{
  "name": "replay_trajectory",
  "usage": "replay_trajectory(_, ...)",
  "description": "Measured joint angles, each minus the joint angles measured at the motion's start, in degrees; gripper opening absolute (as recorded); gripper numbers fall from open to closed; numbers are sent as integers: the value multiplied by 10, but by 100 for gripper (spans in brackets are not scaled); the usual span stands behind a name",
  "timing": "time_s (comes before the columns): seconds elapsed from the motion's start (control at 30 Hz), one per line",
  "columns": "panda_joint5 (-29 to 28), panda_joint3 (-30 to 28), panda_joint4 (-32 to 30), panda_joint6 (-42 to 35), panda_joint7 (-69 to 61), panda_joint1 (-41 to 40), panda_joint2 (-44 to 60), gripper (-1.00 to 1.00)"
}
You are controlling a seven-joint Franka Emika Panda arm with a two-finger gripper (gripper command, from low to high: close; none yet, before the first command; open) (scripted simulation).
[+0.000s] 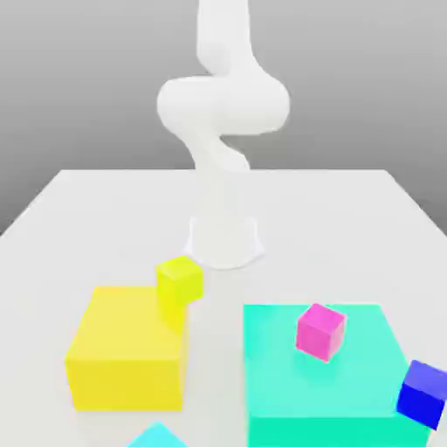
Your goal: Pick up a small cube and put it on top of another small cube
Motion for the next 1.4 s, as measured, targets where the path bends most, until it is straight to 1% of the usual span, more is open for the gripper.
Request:
replay_trajectory(0.33,-36,35,7,57,131,-64,212,0)
replay_trajectory(0.63,-60,35,12,108,241,-94,398,0)
replay_trajectory(0.8,-52,29,15,138,287,-100,500,0)
replay_trajectory(0.97,-25,25,18,170,318,-106,600,0)
replay_trajectory(1.1,-27,19,32,229,327,-102,683,0)
replay_trajectory(1.13,-28,17,35,241,328,-101,698,-100)
replay_trajectory(1.33,-29,17,36,247,329,-100,705,-100)
replay_trajectory(1.4,-26,19,32,230,327,-102,684,-100)
